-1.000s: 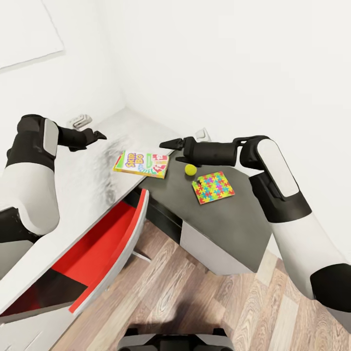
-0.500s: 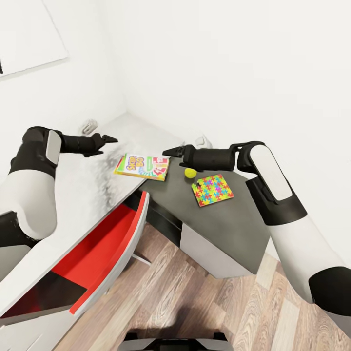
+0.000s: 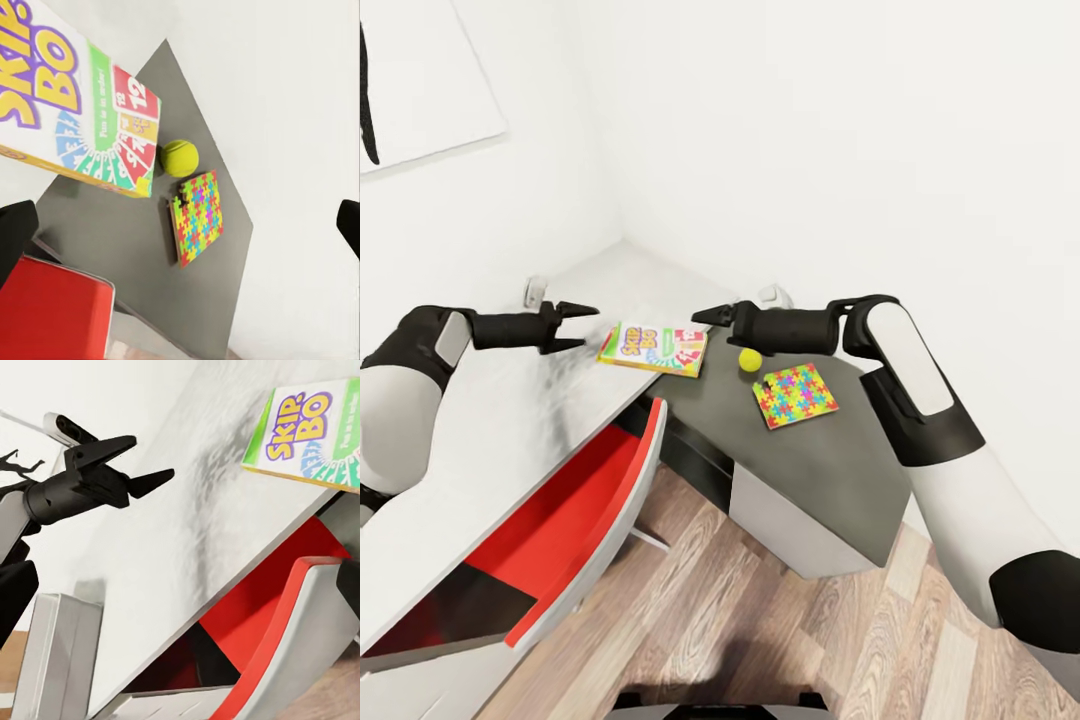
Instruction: Put all the toys in the child's room - the three board games (two on the bed and one on the table), the two jigsaw puzzles on the table, and the tennis ball on the table - inside the toy box on the table in the child's room.
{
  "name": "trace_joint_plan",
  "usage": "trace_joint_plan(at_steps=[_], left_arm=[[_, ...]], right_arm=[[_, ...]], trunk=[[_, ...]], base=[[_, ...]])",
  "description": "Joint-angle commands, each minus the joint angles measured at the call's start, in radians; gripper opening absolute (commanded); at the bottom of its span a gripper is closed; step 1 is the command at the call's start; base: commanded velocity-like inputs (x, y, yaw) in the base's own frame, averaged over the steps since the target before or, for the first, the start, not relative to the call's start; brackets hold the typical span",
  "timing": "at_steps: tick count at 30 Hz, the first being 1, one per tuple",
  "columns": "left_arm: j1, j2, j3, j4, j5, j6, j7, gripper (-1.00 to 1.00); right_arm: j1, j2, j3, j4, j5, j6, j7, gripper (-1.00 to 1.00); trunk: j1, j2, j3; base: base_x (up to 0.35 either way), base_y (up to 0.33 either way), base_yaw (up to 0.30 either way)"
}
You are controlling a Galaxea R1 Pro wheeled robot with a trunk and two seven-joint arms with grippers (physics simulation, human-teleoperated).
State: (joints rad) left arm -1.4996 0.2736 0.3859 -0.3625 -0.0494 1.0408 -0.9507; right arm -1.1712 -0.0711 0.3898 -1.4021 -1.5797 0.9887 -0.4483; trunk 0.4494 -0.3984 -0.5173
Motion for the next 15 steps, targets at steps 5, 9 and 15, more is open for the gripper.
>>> trace_joint_plan(at_steps=[5,9,15], left_arm=[[-0.001,0.037,0.002,0.012,-0.008,0.006,-0.084,1.00],[-0.001,0.069,0.001,0.014,-0.010,0.006,-0.156,1.00],[-0.001,0.087,-0.002,0.014,-0.014,0.006,-0.250,1.00]], right_arm=[[0.007,0.004,0.004,-0.003,0.011,-0.008,-0.011,1.00],[0.008,0.009,0.002,-0.009,0.043,-0.008,-0.011,1.00],[0.008,0.012,0.003,-0.013,0.058,-0.008,-0.011,1.00]], trunk=[[0.001,-0.002,0.007],[0.001,-0.002,0.013],[0.001,-0.002,0.023]], base=[[0.000,0.000,0.000],[0.000,0.000,0.000],[0.000,0.000,0.000]])
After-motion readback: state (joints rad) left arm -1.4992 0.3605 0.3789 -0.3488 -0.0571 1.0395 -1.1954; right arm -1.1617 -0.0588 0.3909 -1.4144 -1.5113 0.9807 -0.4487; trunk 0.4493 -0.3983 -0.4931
